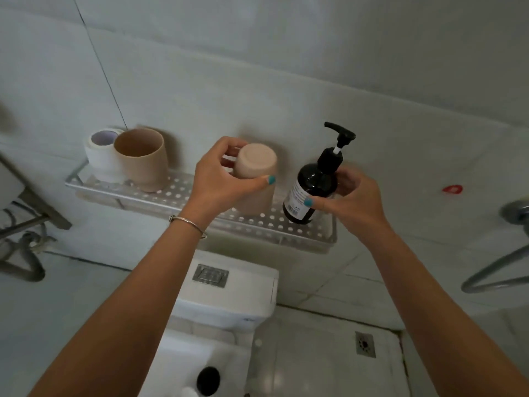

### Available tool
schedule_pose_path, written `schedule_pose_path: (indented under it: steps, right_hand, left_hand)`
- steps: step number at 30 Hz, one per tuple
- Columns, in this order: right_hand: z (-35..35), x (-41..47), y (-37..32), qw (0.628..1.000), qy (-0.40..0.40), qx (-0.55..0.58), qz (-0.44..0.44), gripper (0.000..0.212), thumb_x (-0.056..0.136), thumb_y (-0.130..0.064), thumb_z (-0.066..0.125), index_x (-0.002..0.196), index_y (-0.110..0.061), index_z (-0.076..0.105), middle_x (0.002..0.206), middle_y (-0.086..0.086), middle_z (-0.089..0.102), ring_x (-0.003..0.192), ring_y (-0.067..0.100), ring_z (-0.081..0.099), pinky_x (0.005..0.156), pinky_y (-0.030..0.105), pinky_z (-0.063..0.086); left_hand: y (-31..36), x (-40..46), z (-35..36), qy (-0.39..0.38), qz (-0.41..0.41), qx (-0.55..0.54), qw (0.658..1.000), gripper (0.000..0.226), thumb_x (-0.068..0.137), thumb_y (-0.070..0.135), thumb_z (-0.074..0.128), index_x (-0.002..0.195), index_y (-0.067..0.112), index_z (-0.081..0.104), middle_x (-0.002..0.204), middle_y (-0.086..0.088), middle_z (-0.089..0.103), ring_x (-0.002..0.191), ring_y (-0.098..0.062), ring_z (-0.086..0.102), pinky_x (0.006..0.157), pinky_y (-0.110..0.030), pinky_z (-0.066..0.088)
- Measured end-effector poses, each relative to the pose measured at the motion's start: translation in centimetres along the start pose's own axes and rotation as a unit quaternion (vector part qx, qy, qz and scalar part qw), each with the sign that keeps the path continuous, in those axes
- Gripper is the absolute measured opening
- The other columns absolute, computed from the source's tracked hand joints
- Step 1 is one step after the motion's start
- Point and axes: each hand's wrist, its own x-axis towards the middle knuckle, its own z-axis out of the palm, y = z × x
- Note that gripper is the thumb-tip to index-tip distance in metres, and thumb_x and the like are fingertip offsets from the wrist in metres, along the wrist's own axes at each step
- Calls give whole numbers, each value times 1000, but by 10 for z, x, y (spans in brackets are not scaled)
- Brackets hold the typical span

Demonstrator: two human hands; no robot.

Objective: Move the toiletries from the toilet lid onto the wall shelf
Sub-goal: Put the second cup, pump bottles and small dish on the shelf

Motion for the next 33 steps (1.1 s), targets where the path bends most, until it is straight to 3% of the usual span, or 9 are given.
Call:
schedule_pose_path:
  steps: [4,11,17,20,23,27,30,33]
  right_hand:
    - [0,-2,16,1000,0,-23,7,74,44,-27,93,111,-14,66,105,-5,72,96,9,68,88,29,55]
    - [3,-3,32,999,3,-29,16,68,48,-17,95,109,-20,64,101,-14,69,92,-4,65,80,14,51]
    - [8,-1,28,999,-14,-33,0,70,47,-18,94,104,-34,57,101,-21,64,98,-3,61,89,21,49]
    - [6,-3,29,999,-23,-41,-5,75,50,-20,94,115,-28,57,110,-17,64,105,0,60,97,25,48]
    - [2,-15,23,997,14,-80,-17,100,49,-38,91,136,-25,45,131,-9,56,116,9,54,92,13,39]
    - [3,-49,0,982,125,-124,-68,90,53,-41,88,131,-24,46,120,-9,52,97,10,51,76,6,35]
    - [20,-68,-23,980,129,-126,-89,84,58,-34,89,130,-25,46,117,-6,53,93,9,50,78,5,36]
    - [50,-72,-46,983,101,-103,-117,80,59,-30,89,129,-23,49,113,-6,53,92,13,50,81,14,40]
  left_hand:
    - [-9,7,-1,-11,4,-5,1000,56,51,32,90,96,35,57,95,17,60,79,5,53,65,-20,53]
    - [-17,5,1,-53,5,9,999,63,53,22,93,105,21,56,99,16,58,82,9,53,64,-13,50]
    - [-28,5,2,-57,-11,17,998,66,51,25,93,106,21,55,102,15,58,84,6,54,61,-10,47]
    - [-32,3,2,-53,-13,16,998,67,52,25,93,107,23,55,103,14,59,88,0,55,62,-11,48]
    - [-27,1,-5,-47,-5,-2,999,66,54,23,92,108,25,55,103,13,58,91,-6,55,65,-18,51]
    - [-8,-4,-22,-42,9,-22,999,66,54,23,92,110,28,58,103,16,57,91,-5,55,69,-23,55]
    - [4,-8,-40,-54,24,-46,997,66,55,22,91,113,28,61,110,7,59,93,-8,56,71,-23,56]
    - [10,-9,-60,-58,33,-59,996,70,58,18,90,120,26,59,119,3,58,97,-7,56,73,-18,55]
